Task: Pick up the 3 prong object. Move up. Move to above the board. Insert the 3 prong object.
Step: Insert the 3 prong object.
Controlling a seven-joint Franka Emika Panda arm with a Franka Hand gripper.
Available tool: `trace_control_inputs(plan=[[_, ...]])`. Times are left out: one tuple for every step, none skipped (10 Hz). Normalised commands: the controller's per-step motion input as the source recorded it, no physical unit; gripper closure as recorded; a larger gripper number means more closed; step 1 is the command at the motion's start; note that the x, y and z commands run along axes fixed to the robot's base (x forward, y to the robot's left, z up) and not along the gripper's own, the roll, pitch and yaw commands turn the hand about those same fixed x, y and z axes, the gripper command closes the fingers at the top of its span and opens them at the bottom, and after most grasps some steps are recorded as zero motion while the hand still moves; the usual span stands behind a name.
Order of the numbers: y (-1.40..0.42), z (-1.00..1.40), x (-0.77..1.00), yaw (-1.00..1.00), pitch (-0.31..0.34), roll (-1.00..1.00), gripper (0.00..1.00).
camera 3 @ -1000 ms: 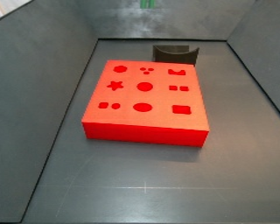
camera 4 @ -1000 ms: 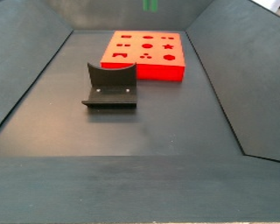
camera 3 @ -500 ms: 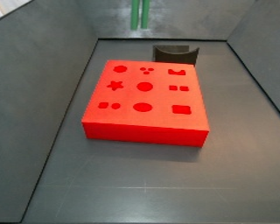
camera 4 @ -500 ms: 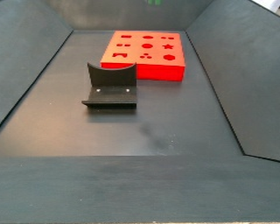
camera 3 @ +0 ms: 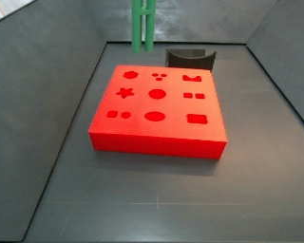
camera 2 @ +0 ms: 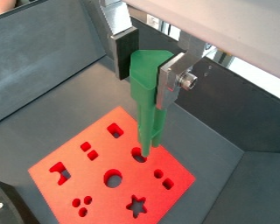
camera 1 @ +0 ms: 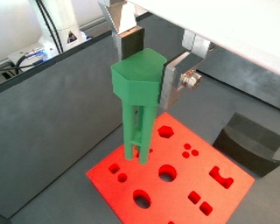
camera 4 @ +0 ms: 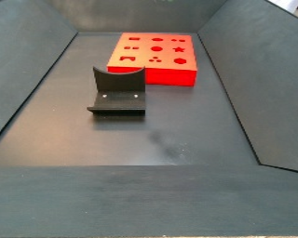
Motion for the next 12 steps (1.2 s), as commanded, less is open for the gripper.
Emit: trace_control_inputs(plan=[[0.25,-0.05,0.06,-0.12,0.016,0.07,1.00],[0.60,-0.03,0.11,0.06,0.000,0.02,1.00],[0.69,-0.04,0.14,0.11,0.000,0.00,1.00],[0.72,-0.01,0.29,0.04,0.019,0.00,1.00],[0.73,0.00,0.31,0.05,0.043,0.01,1.00],[0.74,0.00,0.18,0.15,0.044,0.00,1.00],[0.77,-0.02,0.14,0.20,0.036,0.00,1.00],[0.58,-0.03,0.03,0.00,0.011,0.00,1.00],[0.24,-0.07,0.03,-0.73,0.000,0.00,1.00],[0.00,-0.08,0.00,-1.00,0.000,0.00,1.00],[0.00,-0.09,0.00,-1.00,0.000,0.00,1.00],[0.00,-0.08,0.00,-1.00,0.000,0.00,1.00]])
